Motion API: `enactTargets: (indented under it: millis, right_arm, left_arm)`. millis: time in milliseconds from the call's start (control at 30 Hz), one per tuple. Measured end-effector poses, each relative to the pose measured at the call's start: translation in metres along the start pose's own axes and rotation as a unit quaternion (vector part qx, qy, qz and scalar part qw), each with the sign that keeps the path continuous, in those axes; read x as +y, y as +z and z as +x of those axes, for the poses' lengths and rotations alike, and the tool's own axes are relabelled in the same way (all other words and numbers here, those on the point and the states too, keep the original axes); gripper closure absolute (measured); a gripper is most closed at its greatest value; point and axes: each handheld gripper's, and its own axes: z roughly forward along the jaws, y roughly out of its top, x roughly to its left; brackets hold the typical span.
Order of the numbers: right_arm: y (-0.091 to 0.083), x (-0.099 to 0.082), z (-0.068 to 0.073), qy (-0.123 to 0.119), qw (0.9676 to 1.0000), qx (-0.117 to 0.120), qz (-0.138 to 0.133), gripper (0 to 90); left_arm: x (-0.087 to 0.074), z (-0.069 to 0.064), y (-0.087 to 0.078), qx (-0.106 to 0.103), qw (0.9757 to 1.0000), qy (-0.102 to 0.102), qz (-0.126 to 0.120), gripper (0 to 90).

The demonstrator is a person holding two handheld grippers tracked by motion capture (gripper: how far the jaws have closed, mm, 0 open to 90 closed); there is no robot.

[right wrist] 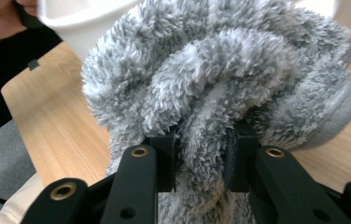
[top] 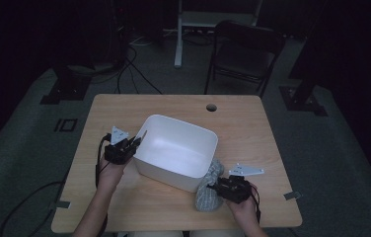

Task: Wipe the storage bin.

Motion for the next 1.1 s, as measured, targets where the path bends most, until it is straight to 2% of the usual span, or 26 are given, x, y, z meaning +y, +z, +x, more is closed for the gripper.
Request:
enactTargets:
  millis: [233,300,333,400,500,600,667,733,800,867,967,1033,1100]
  right_arm:
    - [0.023,-0.015,-0.016,0.01,0.9983,-0.009,0.057,70.3]
    - [0.024,-0.017,-0.019,0.019,0.9981,-0.003,0.058,70.4]
    - [0.023,-0.015,-0.018,0.013,0.9981,-0.006,0.06,70.4]
    - [0.014,-0.009,-0.013,0.004,0.9991,-0.003,0.042,70.4]
    - [-0.006,0.006,-0.005,-0.017,0.9998,0.004,-0.012,70.2]
    - [-0.026,0.019,-0.004,-0.027,0.9966,0.018,-0.075,70.1]
    - [-0.03,0.026,-0.006,-0.033,0.9955,0.016,-0.088,69.9]
    - [-0.025,0.029,-0.007,-0.038,0.9961,0.01,-0.078,69.6]
    - [-0.019,0.028,-0.009,-0.03,0.9965,0.003,-0.078,69.9]
    - [-0.01,0.024,-0.011,-0.032,0.9979,-0.021,-0.052,70.4]
    - [0.006,0.012,-0.021,-0.006,0.9995,-0.026,-0.015,70.5]
    - [0.009,0.007,-0.026,0.005,0.9995,-0.014,-0.028,70.5]
    - [0.009,0.009,-0.027,0.001,0.9996,-0.015,-0.024,70.4]
  left_arm:
    - [-0.001,0.002,0.001,-0.005,1.0,-0.004,-0.004,82.2]
    - [0.0,0.001,0.001,0.001,1.0,-0.004,-0.003,82.3]
    - [0.0,0.001,0.001,0.001,1.0,-0.002,-0.003,82.5]
    - [0.0,0.001,0.001,0.003,1.0,-0.002,-0.003,82.9]
    - [0.0,0.001,0.001,0.006,1.0,-0.003,-0.003,83.0]
    - [0.0,0.001,0.001,0.005,1.0,-0.006,-0.005,83.0]
    - [0.0,0.001,0.001,0.002,1.0,-0.003,-0.004,82.9]
    - [0.0,0.002,0.001,-0.004,1.0,-0.003,-0.004,82.8]
    - [-0.001,0.004,0.001,-0.012,0.9998,-0.011,-0.009,82.5]
    - [-0.001,0.003,0.001,-0.008,0.9999,-0.008,-0.013,82.5]
    - [-0.001,0.002,0.002,-0.008,0.9998,-0.008,-0.013,82.7]
    - [-0.001,0.002,0.002,-0.008,0.9999,-0.005,-0.013,82.6]
    - [-0.001,0.002,0.002,-0.008,0.9999,-0.006,-0.013,82.4]
